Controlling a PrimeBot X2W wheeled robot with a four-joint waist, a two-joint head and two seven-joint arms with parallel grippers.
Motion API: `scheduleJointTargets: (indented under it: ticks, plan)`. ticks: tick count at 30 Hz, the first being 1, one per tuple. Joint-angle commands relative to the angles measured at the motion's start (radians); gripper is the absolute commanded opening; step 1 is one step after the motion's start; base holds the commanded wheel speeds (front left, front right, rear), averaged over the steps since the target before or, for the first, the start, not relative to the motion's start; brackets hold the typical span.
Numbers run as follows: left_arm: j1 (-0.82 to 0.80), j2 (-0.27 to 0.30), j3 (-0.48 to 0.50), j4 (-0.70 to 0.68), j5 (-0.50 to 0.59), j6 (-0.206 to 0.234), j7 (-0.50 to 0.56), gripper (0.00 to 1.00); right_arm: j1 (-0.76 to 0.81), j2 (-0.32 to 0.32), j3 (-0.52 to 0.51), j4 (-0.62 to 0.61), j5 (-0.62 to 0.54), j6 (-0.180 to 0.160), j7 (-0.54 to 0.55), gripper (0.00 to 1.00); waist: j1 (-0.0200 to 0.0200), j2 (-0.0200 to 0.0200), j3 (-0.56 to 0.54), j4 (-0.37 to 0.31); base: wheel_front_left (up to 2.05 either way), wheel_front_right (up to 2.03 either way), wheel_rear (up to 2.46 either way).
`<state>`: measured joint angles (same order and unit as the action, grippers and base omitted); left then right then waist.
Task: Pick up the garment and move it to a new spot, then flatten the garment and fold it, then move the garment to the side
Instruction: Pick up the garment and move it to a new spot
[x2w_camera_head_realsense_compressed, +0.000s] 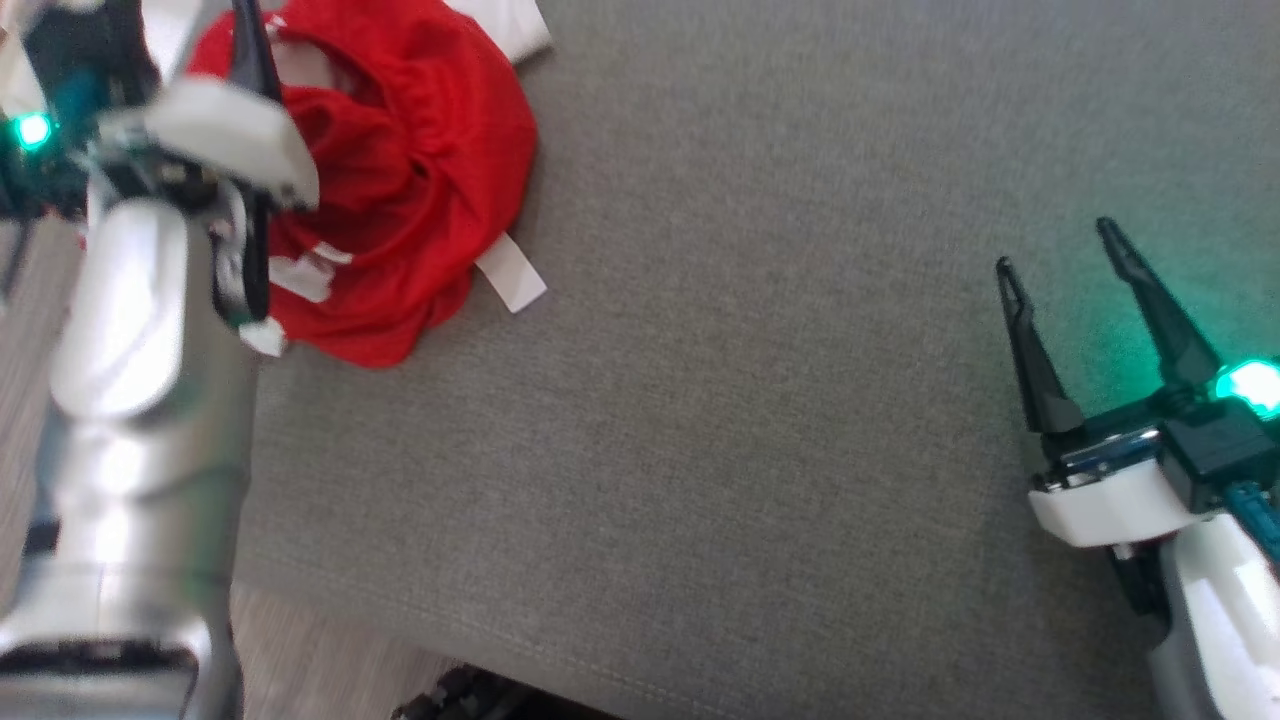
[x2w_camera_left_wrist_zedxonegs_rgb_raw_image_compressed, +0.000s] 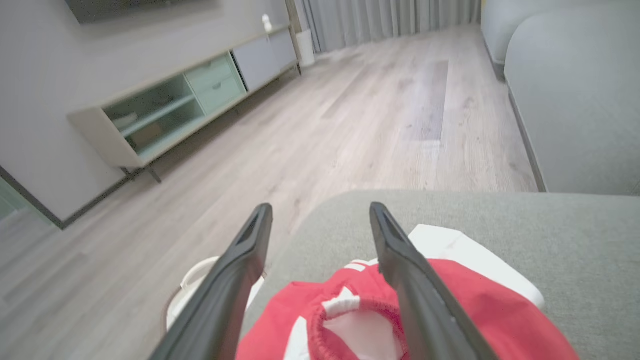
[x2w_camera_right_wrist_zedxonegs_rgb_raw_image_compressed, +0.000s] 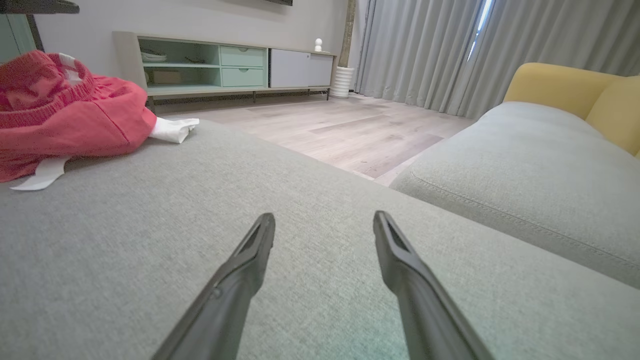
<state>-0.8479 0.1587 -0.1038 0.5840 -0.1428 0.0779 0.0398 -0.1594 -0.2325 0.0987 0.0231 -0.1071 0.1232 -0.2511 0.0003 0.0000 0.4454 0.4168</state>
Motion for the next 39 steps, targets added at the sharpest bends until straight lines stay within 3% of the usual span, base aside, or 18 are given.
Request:
scheduleJointTargets:
  ticks: [1, 7, 12, 13, 14, 22, 27, 33, 39]
  plan:
    - [-0.044, 0.041, 0.034, 0.006, -0.012, -0.006, 0.032, 1.00, -0.014, -0.015, 0.020, -0.042, -0.004, 0.008, -0.011, 1.00, -0.0003, 0.0000, 0.069, -0.008, 0.00, 0.00, 0.00]
    - [-0.150, 0.046, 0.022, 0.207, -0.036, -0.035, 0.176, 1.00, -0.035, -0.047, 0.033, -0.066, -0.002, 0.008, -0.011, 1.00, -0.0003, 0.0000, 0.124, -0.021, 0.00, 0.00, 0.00]
    - [-0.182, 0.057, 0.027, 0.295, -0.048, -0.035, 0.185, 1.00, -0.062, -0.042, 0.039, -0.067, 0.002, 0.008, -0.011, 1.00, -0.0003, 0.0000, 0.142, -0.041, 0.00, 0.00, 0.00]
    - [-0.184, 0.058, 0.027, 0.307, -0.051, -0.039, 0.178, 0.19, -0.065, -0.039, 0.038, -0.066, 0.003, 0.008, -0.011, 1.00, -0.0003, 0.0000, 0.141, -0.045, 0.00, 0.00, 0.00]
    - [-0.187, 0.061, 0.026, 0.317, -0.053, -0.044, 0.167, 0.00, -0.068, -0.035, 0.039, -0.064, 0.003, 0.008, -0.011, 1.00, -0.0003, 0.0000, 0.140, -0.050, 0.00, 0.00, 0.00]
    - [-0.220, 0.103, 0.001, 0.329, -0.021, -0.039, 0.019, 0.00, -0.078, 0.014, 0.038, -0.044, 0.014, 0.008, -0.011, 1.00, -0.0003, 0.0000, 0.061, -0.092, 0.00, 0.00, 0.00]
    - [-0.236, 0.126, -0.032, 0.286, 0.005, -0.058, -0.035, 0.00, -0.066, 0.065, 0.038, -0.031, 0.023, 0.008, -0.011, 1.00, -0.0003, 0.0000, -0.025, -0.125, 0.00, 0.00, 0.00]
    - [-0.262, 0.151, -0.104, 0.174, 0.058, -0.097, -0.019, 0.00, -0.030, 0.123, 0.039, -0.016, 0.035, 0.008, -0.011, 1.00, -0.0003, 0.0000, -0.144, -0.183, 0.00, 0.00, 0.00]
    - [-0.266, 0.155, -0.156, 0.006, 0.056, -0.156, 0.045, 0.00, 0.017, 0.166, 0.038, -0.017, 0.047, 0.008, -0.011, 1.00, -0.0003, 0.0000, -0.259, -0.297, 0.00, 0.00, 0.00]
